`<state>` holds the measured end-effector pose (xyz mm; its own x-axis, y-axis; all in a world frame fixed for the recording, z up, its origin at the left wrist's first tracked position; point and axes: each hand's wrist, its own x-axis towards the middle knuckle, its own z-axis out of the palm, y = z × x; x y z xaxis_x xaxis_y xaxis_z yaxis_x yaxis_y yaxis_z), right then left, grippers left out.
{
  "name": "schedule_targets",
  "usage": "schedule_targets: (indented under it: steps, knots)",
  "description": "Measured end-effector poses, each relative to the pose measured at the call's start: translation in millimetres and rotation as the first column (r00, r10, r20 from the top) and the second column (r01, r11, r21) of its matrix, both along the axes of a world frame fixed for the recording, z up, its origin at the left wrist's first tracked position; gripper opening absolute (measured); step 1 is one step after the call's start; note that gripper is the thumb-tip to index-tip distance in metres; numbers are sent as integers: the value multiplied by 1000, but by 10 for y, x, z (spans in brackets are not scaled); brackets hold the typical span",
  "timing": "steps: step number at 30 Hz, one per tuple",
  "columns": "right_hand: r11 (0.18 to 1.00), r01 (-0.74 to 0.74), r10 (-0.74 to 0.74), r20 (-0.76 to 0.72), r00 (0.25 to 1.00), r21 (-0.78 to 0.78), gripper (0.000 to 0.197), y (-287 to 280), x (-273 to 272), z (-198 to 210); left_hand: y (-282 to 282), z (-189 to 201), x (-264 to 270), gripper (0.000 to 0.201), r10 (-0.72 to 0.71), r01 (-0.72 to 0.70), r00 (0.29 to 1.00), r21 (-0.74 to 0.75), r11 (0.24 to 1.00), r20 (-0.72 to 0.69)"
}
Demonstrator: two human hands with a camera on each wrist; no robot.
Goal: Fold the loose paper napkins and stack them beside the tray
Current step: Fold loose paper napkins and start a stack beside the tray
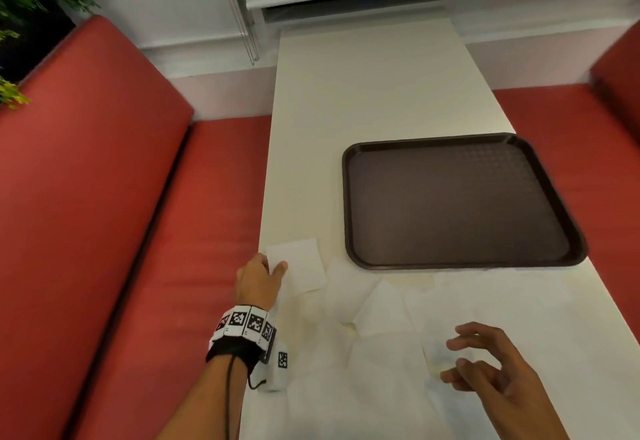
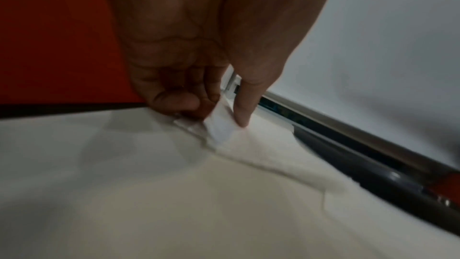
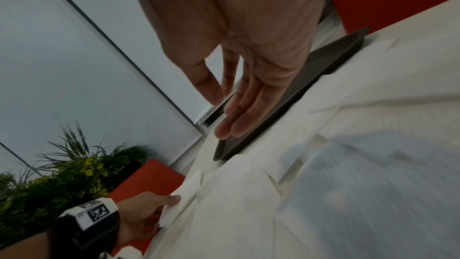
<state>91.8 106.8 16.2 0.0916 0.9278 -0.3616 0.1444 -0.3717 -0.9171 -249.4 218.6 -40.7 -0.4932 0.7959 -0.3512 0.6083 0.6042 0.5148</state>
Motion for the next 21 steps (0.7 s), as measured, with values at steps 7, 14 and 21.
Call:
schedule_targets:
  steps: [7,14,21]
  knots:
    - [999,18,-17,10,1000,-37,35,-40,-1,43,-172,187,166,60,-183,209,868,5,978,-461]
    - [998,28,-26,40,999,-49,38,-98,0,55,-248,94,261,60,-518,457,775,-244,855,-363]
    - [999,13,-10,73,997,-48,39,-142,3,30,-26,240,252,61,-588,600,680,-130,790,-437]
